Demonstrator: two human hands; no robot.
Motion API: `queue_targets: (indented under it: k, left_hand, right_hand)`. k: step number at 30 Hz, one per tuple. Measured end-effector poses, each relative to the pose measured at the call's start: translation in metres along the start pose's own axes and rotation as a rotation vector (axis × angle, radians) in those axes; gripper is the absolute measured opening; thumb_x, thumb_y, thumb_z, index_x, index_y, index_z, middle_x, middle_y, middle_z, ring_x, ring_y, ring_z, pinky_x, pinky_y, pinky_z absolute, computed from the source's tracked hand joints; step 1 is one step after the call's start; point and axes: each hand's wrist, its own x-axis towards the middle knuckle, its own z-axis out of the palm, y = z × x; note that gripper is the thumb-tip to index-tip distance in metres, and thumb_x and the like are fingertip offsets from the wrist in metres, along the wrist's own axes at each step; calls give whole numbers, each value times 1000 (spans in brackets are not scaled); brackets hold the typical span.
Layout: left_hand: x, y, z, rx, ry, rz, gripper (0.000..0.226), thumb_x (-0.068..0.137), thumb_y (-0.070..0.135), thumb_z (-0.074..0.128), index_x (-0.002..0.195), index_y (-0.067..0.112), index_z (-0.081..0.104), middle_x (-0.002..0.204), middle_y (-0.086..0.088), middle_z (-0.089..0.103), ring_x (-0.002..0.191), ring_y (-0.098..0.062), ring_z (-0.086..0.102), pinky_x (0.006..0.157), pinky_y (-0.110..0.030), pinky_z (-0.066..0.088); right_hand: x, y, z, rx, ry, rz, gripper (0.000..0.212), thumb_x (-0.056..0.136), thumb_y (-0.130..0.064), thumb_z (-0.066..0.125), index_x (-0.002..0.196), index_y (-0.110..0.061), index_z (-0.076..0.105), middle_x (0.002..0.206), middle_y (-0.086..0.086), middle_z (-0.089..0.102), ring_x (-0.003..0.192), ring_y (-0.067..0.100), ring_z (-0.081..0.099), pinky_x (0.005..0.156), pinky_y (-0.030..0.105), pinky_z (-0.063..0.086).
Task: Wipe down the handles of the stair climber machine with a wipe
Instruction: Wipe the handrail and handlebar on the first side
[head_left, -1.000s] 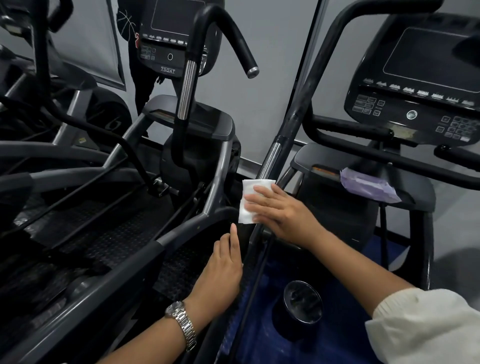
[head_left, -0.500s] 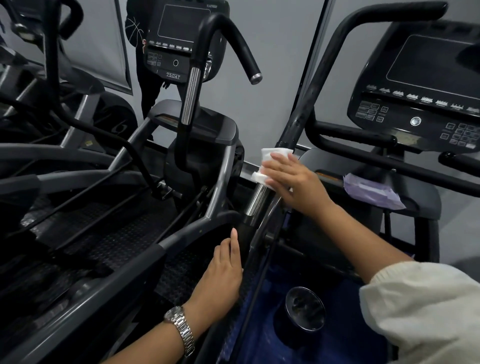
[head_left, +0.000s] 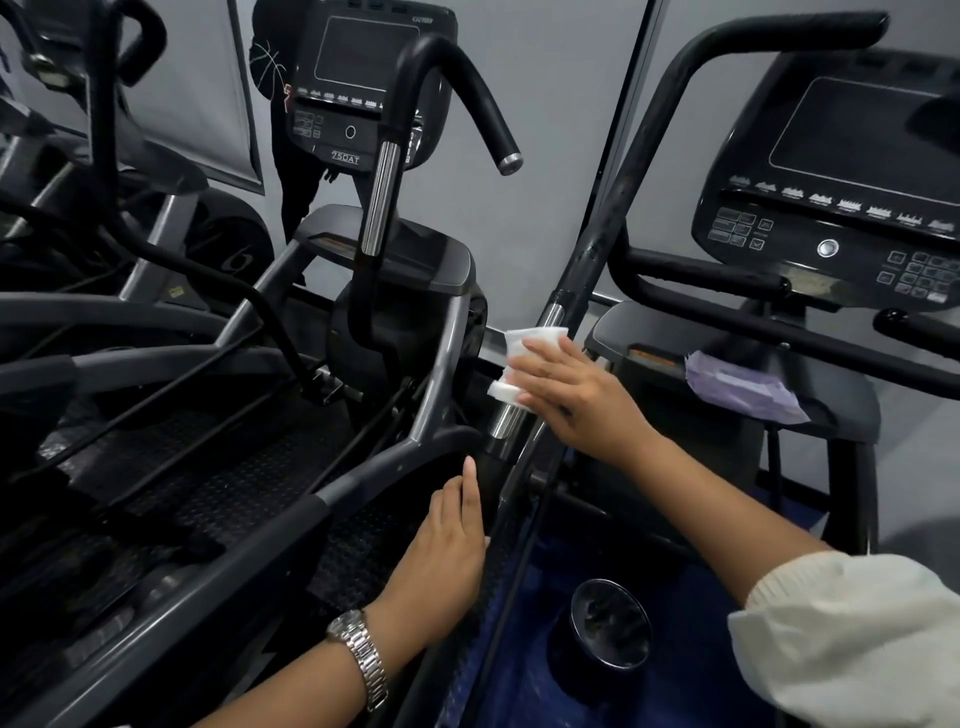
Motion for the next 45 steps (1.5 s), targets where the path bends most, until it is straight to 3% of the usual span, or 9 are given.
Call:
queue_targets:
  k: [4,7,11,17,20,23,27,31,45]
  left_hand:
    - [35,6,-20,-149,59,-38,72,101,30,34,147,-3,-11,147,-19,19,135,-27,25,113,-29,22]
    - [73,11,-31,-260,142,-29,64,100,27,38,147,-5,8,138,-16,29,127,-25,33,111,-32,29]
    - [107,22,-39,-384,225,-68,47,98,26,43,134,-4,33,123,-12,40,111,-20,41,101,-36,38]
    - [115,24,-32,-335,258,-136,70,96,45,34,146,0,18,138,-11,39,127,-19,40,102,-25,37]
    - [113,22,-30,-372,293,-122,63,97,41,41,144,2,25,128,-6,45,116,-15,46,96,-26,46]
    - [113,22,-30,-371,298,-114,67,95,45,37,145,2,24,131,-7,44,120,-15,45,97,-16,36]
    - [113,23,-30,-371,296,-121,72,93,49,32,146,2,21,135,-7,42,124,-15,43,97,-17,36]
    - [113,22,-29,-356,293,-114,70,95,47,33,147,2,19,136,-7,40,125,-14,41,97,-13,33]
    - [113,22,-29,-327,277,-115,73,93,49,27,147,2,17,137,-7,39,126,-14,41,99,-16,35]
  right_hand:
    - [13,20,-13,0,67,114,32,93,-23,59,122,-12,64,130,4,60,132,20,44,114,45,30]
    - [23,19,-12,-13,104,204,31,93,-22,58,121,-9,65,130,6,60,133,22,43,114,47,29]
    - [2,11,-10,36,4,49,33,94,-21,57,124,-10,63,133,5,58,136,20,40,117,40,25]
    - [27,32,-19,6,137,199,32,93,-21,59,122,-10,64,131,4,59,135,19,40,114,40,30]
    - [15,27,-14,19,49,66,32,93,-18,60,123,-9,64,132,4,59,135,20,40,117,39,24]
    - [10,43,-23,24,50,47,33,90,-14,64,123,-11,63,134,0,55,134,19,42,114,42,30]
    - [31,44,-27,49,102,211,32,94,-22,57,123,-11,64,134,2,56,136,20,39,113,42,32]
    - [16,34,-20,110,52,133,32,93,-20,59,124,-12,63,136,2,55,138,17,36,116,38,26]
    - [41,60,-38,228,158,382,37,93,-20,60,128,-9,58,138,-1,50,140,15,31,115,33,30]
